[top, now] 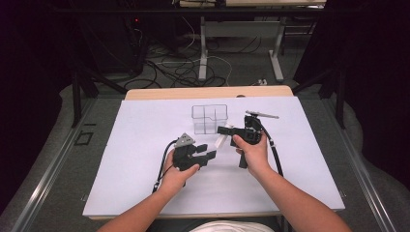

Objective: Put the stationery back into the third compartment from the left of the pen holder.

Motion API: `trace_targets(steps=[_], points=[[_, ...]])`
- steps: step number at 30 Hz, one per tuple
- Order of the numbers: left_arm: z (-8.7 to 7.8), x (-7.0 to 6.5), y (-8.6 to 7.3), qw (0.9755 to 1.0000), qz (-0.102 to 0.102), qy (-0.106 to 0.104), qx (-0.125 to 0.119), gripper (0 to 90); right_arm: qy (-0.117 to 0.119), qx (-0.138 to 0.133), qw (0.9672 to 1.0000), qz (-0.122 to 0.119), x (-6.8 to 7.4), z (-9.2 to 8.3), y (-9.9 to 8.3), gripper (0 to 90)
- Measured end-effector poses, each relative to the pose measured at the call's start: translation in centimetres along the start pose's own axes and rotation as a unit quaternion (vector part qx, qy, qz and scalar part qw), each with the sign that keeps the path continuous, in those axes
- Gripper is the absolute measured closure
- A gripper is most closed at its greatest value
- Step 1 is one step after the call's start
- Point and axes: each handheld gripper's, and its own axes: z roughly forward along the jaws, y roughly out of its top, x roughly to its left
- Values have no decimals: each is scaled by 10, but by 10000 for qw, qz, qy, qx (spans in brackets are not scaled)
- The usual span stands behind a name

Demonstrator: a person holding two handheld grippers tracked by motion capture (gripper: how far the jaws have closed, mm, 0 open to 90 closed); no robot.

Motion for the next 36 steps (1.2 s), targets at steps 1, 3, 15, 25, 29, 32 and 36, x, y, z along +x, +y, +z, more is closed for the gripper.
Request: trace_targets(steps=[1, 3, 15, 25, 29, 32, 36], points=[[-1, 1, 0, 10000, -16, 5, 16, 473, -1, -46, 10000, -34, 0, -1, 2, 665], [-2, 2, -1, 10000, -21, 47, -12, 459, -87, -106, 9999, -74, 2, -2, 5, 665], [-7, 11, -1, 9991, 114, 416, 51, 376, -302, -261, 9980, -495, 12, -8, 25, 665], [-10, 18, 0, 9975, 217, 658, 118, 349, -582, -357, 9935, -912, 22, -4, 38, 665], [-12, 22, 1, 9969, 157, 748, 201, 338, -743, -403, 9893, -1189, 27, -1, 44, 665], [-12, 26, 0, 9965, -26, 809, 194, 277, -874, -438, 9860, -1353, 31, 4, 50, 665], [-12, 30, 0, 9961, -210, 841, 183, 210, -1056, -555, 9793, -1634, 36, 12, 58, 665]])
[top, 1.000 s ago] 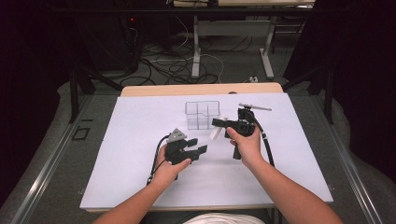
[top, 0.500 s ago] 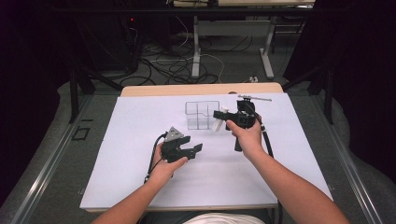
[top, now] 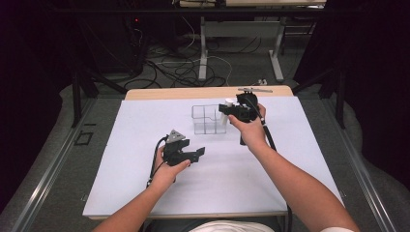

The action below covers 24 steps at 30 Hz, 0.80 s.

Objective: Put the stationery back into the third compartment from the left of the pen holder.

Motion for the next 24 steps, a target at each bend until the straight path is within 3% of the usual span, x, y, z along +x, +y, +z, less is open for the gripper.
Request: trace_targets(steps=[3, 9, 12, 19, 20, 24], points=[[1, 2, 0, 9999, -131, 11, 23, 169, -134, -46, 9998, -110, 1, 9, 6, 665], [1, 4, 0, 9999, -150, 19, 7, 158, -523, -148, 9981, -297, -3, 32, 10, 665], [1, 4, 0, 9999, -153, 23, 2, 150, -603, -69, 9977, -315, -7, 45, 6, 665], [-1, 6, 0, 9999, -151, 37, -51, 141, -851, 69, 9945, -613, -9, 66, -4, 660], [-2, 7, 0, 9999, -133, 52, -50, 141, -847, 95, 9946, -596, -9, 67, -5, 648], [-4, 10, 1, 9998, -161, 93, -79, 136, -693, 114, 9957, -609, -7, 64, -6, 457]])
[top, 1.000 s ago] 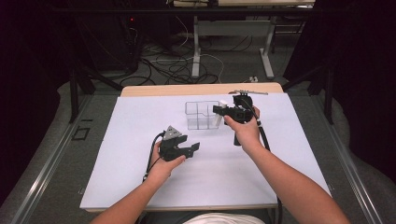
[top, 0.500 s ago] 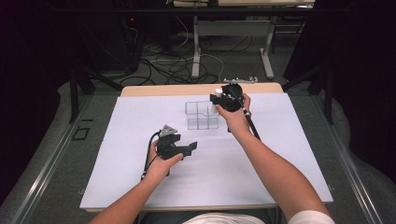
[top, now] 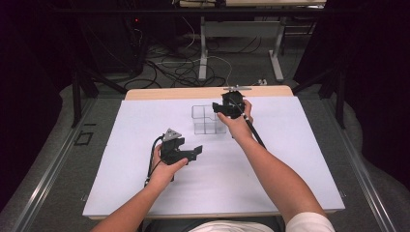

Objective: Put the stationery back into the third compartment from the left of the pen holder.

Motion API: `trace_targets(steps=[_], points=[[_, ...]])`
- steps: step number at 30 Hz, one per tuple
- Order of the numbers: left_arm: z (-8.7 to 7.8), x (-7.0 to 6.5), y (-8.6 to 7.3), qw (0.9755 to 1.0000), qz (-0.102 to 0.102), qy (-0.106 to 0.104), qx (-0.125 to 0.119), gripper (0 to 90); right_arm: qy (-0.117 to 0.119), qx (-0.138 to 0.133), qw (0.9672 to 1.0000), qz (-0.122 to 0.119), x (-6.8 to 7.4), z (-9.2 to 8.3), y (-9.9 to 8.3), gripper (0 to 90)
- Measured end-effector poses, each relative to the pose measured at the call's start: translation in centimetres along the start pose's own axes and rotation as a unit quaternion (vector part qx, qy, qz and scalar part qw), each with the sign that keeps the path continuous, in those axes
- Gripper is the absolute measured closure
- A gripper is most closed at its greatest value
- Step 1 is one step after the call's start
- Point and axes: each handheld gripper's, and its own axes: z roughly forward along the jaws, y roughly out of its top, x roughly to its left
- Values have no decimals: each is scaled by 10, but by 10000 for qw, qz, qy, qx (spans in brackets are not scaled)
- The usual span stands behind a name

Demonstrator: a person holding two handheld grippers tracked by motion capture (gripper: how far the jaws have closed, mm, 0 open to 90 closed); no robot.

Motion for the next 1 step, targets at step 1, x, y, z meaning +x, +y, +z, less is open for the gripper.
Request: trace_targets(steps=[1], points=[[0, 1, 0, 10000, 5, 15, -44, 134, 15, -31, 10000, -32, 1, -3, 0, 424]])
